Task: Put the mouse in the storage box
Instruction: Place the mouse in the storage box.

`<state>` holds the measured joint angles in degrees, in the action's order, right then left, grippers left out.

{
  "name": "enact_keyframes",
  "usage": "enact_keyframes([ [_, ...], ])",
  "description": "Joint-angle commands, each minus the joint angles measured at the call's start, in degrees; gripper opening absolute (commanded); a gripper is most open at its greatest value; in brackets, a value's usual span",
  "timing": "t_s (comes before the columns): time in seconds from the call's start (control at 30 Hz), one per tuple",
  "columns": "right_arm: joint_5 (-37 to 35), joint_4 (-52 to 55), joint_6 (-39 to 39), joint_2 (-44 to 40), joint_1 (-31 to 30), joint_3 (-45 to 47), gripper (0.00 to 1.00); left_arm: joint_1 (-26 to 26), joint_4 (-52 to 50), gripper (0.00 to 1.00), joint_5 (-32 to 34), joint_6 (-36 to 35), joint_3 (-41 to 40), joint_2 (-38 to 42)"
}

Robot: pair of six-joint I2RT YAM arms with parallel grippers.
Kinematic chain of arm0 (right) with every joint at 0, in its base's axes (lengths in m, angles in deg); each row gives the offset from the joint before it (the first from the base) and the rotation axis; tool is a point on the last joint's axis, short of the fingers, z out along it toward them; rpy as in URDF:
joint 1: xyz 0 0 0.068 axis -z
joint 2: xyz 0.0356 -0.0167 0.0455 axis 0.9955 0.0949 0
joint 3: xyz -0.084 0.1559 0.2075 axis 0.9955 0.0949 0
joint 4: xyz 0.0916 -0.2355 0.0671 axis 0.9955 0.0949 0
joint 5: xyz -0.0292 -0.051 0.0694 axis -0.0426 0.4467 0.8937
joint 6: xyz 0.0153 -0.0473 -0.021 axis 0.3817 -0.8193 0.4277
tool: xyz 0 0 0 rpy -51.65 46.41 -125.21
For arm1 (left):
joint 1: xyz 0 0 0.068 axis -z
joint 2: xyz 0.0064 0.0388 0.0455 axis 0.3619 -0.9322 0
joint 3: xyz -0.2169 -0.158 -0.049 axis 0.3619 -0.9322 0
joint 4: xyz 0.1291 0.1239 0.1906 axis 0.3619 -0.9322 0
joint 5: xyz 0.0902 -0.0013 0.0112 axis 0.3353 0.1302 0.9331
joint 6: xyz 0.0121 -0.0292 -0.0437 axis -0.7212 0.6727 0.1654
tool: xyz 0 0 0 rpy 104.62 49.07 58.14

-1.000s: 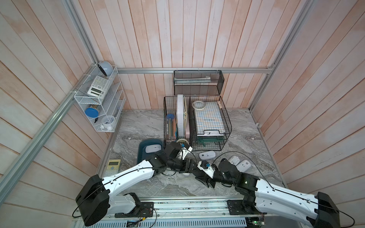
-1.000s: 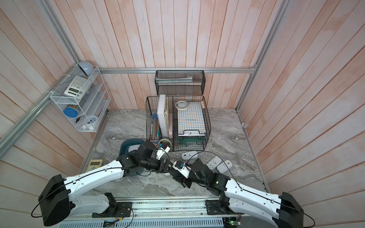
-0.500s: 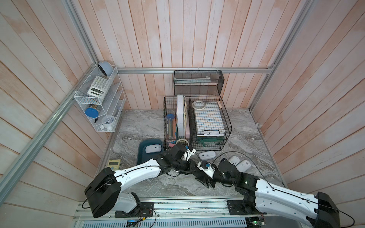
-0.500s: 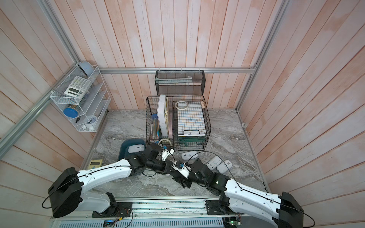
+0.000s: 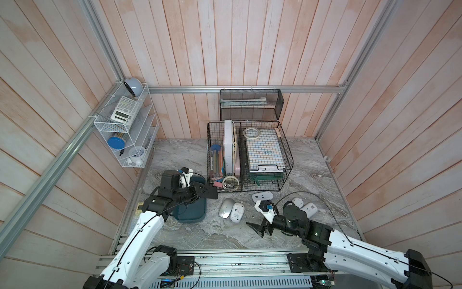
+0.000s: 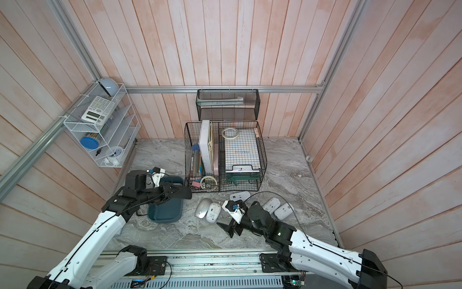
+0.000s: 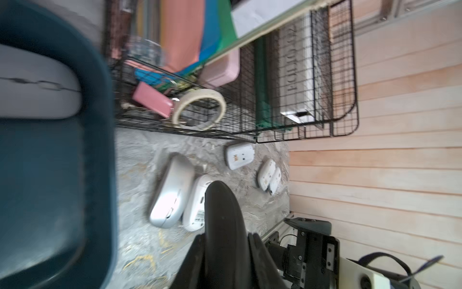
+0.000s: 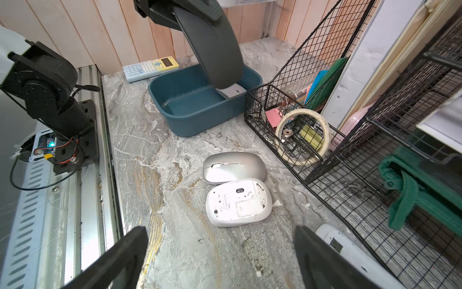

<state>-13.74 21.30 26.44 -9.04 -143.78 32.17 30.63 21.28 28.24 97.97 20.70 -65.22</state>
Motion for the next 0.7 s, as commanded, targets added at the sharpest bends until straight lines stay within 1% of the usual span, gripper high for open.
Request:
enact_keyframes([
  [0.0,-1.1,-1.9,0.5,0.6,-0.3,0.6,0.97,-5.1,-10.7,0.09,2.7,-4.8,1.8,-0.7],
  [0.07,-1.0,-1.8,0.4,1.1,-0.2,0.4,0.98,-6.3,-10.0,0.09,5.0,-4.0,2.1,-2.2],
  [0.13,-1.4,-1.6,0.6,1.4,-0.3,0.2,0.98,-6.6,-10.1,0.09,9.5,-4.4,3.3,-4.0],
  [0.2,-3.3,-1.7,2.8,1.4,-0.2,0.3,0.98,-6.7,-7.9,0.09,12.0,-3.8,2.7,-5.4],
  [0.3,-3.9,-1.9,3.8,1.1,-0.2,0.5,0.98,-6.7,-0.7,0.09,9.0,-1.9,0.2,-8.6],
  [0.4,-4.9,-1.9,3.6,1.5,-0.2,0.6,0.98,-6.7,0.2,0.09,11.8,-3.1,0.6,-12.9],
  [0.47,-5.7,-1.7,3.6,2.2,-0.2,0.6,0.98,-6.8,2.6,0.1,12.3,-3.6,0.4,-15.0],
  [0.67,-7.6,-1.8,4.5,3.5,-0.1,0.6,0.98,-7.3,9.3,0.13,8.2,-1.9,0.7,-22.4],
])
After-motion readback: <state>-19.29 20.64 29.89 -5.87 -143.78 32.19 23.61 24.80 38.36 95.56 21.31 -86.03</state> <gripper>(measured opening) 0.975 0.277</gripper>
